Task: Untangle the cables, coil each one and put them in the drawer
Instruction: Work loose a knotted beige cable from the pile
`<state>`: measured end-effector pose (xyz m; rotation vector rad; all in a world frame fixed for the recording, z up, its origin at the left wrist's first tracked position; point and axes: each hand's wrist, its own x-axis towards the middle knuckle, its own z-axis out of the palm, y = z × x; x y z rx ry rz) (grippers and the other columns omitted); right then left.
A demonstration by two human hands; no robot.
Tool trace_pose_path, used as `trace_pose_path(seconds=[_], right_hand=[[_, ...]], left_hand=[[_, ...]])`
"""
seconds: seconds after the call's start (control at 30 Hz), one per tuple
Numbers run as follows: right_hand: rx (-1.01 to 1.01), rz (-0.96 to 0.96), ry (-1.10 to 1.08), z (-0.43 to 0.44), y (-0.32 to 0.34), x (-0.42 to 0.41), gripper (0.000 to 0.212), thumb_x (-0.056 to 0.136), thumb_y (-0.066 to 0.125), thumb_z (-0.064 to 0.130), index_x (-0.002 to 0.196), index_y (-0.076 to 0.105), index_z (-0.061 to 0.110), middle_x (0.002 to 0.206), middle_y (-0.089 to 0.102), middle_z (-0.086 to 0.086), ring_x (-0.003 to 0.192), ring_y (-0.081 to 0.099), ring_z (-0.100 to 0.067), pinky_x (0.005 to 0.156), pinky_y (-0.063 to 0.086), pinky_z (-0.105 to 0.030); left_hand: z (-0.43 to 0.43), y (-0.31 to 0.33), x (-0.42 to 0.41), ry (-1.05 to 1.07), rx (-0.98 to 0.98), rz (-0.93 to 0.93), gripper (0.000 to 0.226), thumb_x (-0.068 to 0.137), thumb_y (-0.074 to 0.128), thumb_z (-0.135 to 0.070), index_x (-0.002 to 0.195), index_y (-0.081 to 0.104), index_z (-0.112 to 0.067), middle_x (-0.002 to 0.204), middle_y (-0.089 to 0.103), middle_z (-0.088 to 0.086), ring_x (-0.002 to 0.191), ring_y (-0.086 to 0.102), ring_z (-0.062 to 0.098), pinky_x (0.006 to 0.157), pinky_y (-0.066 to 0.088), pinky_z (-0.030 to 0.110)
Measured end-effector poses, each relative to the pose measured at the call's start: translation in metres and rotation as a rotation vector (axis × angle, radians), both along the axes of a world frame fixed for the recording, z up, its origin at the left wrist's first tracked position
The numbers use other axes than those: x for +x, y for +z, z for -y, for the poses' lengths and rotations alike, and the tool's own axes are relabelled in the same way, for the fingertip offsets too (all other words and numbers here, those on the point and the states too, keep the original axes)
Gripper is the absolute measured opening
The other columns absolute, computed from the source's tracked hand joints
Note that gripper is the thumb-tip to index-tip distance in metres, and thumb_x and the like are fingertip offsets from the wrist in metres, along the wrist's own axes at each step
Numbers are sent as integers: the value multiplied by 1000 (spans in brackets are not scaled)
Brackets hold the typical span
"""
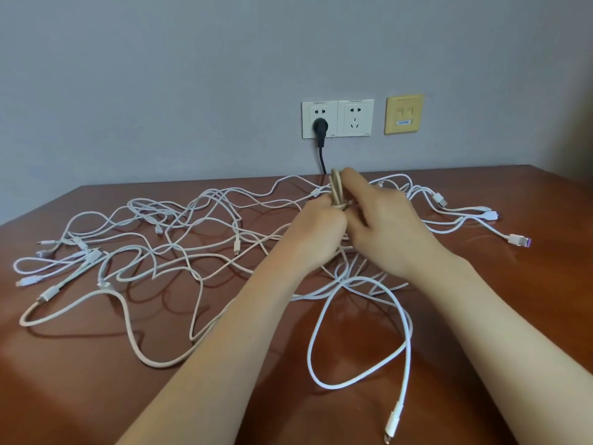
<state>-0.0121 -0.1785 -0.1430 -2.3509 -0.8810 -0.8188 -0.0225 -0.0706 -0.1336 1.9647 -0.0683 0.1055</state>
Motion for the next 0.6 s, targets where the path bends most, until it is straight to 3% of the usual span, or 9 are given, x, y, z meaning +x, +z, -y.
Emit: trace_pose_path(seconds=[0.07, 0.2, 0.27, 0.3, 0.37, 0.43, 0.6], right_hand=[[21, -6, 22, -1, 0, 0, 15, 72, 35, 15, 85, 30, 21, 54, 31, 8, 49, 31, -14, 49, 22, -36], [54, -25, 48, 1, -1, 3, 13, 73, 35, 13, 82, 32, 20, 54, 34, 7, 49, 37, -11, 48, 25, -19], [101, -43, 73, 2, -2, 5, 12, 75, 36, 11, 81, 33, 20, 52, 34, 7, 52, 41, -8, 48, 28, -20], [121, -48, 80, 1, -3, 5, 12, 76, 37, 10, 81, 33, 20, 50, 33, 7, 52, 41, -6, 48, 28, -20], [144, -50, 72, 1, -4, 6, 10, 77, 39, 12, 79, 34, 20, 48, 33, 7, 51, 42, -5, 48, 28, -21], [160, -47, 59, 1, -4, 6, 12, 80, 42, 11, 79, 34, 20, 47, 33, 7, 51, 42, -6, 49, 29, -21], [243, -110, 64, -2, 1, 1, 20, 84, 49, 4, 87, 41, 22, 48, 38, 6, 51, 44, -6, 51, 31, -15]], left_hand=[[-1, 3, 0, 7, 14, -29, 33, 86, 30, 2, 66, 42, -21, 34, 35, -3, 41, 26, 11, 43, 21, 23], [3, 8, -3, 27, 3, -62, 27, 89, 31, -8, 67, 37, -21, 52, 32, -2, 46, 27, 11, 48, 23, 27], [1, 6, -5, -4, 13, -1, 28, 93, 32, -21, 67, 40, -21, 52, 38, -5, 50, 34, 11, 50, 28, 30], [0, 5, -7, -27, 50, 44, 28, 95, 31, -28, 72, 46, -20, 55, 45, -5, 54, 41, 13, 53, 32, 31], [-2, 0, -6, -48, 138, 120, 33, 96, 28, -39, 101, 54, -20, 83, 62, 2, 80, 57, 20, 70, 43, 36], [-3, -5, -4, -12, 189, 151, 39, 97, 26, -45, 121, 50, -25, 109, 62, 6, 102, 57, 25, 84, 42, 36], [-4, -6, -2, 6, 149, 252, 44, 99, 25, -41, 128, 51, -20, 116, 63, 9, 107, 57, 26, 90, 42, 36]])
